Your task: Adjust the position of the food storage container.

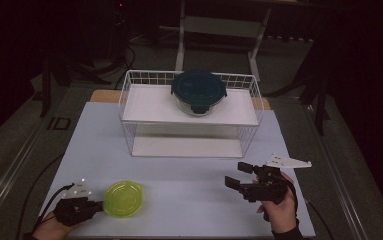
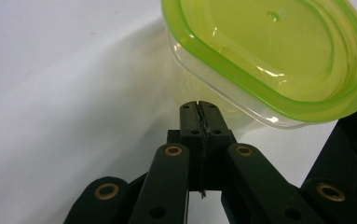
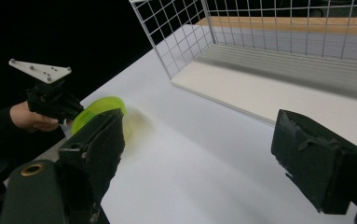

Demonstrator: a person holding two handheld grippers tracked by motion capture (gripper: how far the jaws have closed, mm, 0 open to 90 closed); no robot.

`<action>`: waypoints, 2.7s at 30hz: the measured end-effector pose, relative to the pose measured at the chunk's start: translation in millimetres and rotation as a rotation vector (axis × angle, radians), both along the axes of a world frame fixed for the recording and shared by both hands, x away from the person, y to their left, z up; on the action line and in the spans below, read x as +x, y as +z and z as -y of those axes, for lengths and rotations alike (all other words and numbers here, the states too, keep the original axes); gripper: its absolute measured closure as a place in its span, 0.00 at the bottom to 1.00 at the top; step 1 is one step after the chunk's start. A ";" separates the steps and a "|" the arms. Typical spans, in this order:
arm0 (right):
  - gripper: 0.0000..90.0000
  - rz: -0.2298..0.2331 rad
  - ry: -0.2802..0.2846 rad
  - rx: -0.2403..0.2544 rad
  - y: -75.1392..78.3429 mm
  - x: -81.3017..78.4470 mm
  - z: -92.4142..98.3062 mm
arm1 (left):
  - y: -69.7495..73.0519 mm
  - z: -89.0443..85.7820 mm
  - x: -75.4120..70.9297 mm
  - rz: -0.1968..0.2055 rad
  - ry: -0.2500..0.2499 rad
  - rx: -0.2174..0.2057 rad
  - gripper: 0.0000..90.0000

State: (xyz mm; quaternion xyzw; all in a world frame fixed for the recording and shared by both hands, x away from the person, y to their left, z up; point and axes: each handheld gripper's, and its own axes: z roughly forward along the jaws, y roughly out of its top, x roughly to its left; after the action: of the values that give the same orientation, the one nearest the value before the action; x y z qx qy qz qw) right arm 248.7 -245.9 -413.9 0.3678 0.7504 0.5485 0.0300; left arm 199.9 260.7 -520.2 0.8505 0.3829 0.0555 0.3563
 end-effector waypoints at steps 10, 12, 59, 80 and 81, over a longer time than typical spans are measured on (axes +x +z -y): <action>0.18 -0.002 -0.010 0.006 0.2 -0.1 4.4 | -2.3 35.4 15.9 -0.010 -0.063 -0.002 0.99; 0.18 -0.003 -0.012 0.007 0.4 -0.2 5.2 | -2.5 42.0 19.2 -0.012 -0.075 -0.005 0.99; 0.18 -0.014 -0.019 0.011 -3.2 0.9 10.8 | -4.5 165.2 52.3 -0.021 -0.238 -0.033 0.99; 0.18 -0.015 -0.022 0.012 -4.9 1.4 11.7 | 0.6 196.2 63.4 0.001 -0.260 -0.036 0.99; 0.18 -0.016 -0.023 0.010 -5.0 1.5 11.7 | 0.7 196.4 63.9 0.003 -0.255 -0.035 0.99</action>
State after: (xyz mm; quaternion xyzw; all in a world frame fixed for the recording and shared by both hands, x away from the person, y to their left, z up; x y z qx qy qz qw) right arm 250.2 -257.6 -418.9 0.3807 0.7436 0.5488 0.0286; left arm 263.8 64.3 -519.5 0.8858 0.2722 0.0042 0.3759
